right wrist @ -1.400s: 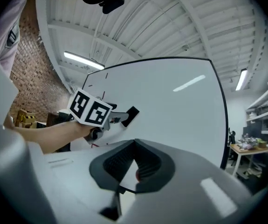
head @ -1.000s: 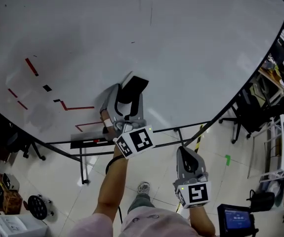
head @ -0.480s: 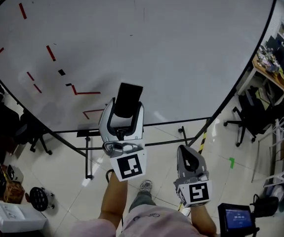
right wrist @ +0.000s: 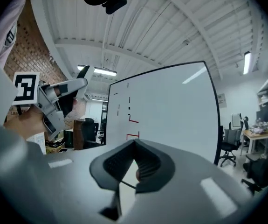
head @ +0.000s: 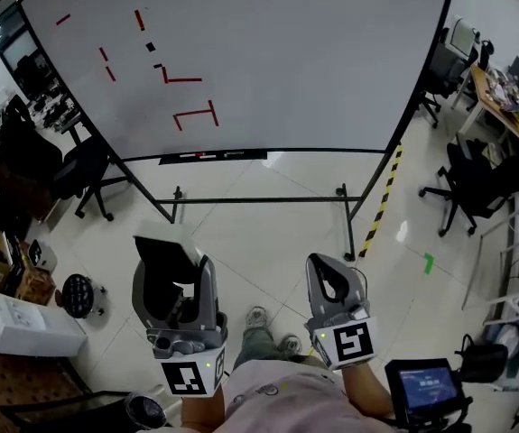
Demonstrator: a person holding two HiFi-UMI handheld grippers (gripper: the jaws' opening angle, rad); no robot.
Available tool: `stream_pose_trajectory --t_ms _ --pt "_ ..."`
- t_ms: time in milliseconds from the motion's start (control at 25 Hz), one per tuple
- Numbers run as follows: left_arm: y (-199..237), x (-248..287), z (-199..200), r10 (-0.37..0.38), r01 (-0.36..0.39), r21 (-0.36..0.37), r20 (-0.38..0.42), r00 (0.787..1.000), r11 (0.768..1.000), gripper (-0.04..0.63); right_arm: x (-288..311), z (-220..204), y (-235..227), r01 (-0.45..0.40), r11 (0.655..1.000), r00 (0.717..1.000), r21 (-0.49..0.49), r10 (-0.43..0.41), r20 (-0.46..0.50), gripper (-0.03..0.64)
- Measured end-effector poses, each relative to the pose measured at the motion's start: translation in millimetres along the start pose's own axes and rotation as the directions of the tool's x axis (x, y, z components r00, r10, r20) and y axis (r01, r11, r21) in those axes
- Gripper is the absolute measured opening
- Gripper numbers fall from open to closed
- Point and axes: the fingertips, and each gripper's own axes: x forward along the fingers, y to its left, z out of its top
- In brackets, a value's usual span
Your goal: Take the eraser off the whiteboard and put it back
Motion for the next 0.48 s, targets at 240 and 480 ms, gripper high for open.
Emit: stream_pose_trajectory --t_ms 240,480 --pt "16.5 -74.2 58.7 0.02 -0.017 -0.063 0.044 0.999 0.998 0.279 -53.4 2.3 59.5 -0.035 0.999 0.999 0.009 0.035 0.014 0.005" --pt "41.3 -168.3 92.2 0.011 -0.001 -0.238 0.04 0.999 0.971 0.279 -104.9 -10.8 125.6 -0.04 0.999 0.999 -0.006 0.04 0.016 0.003"
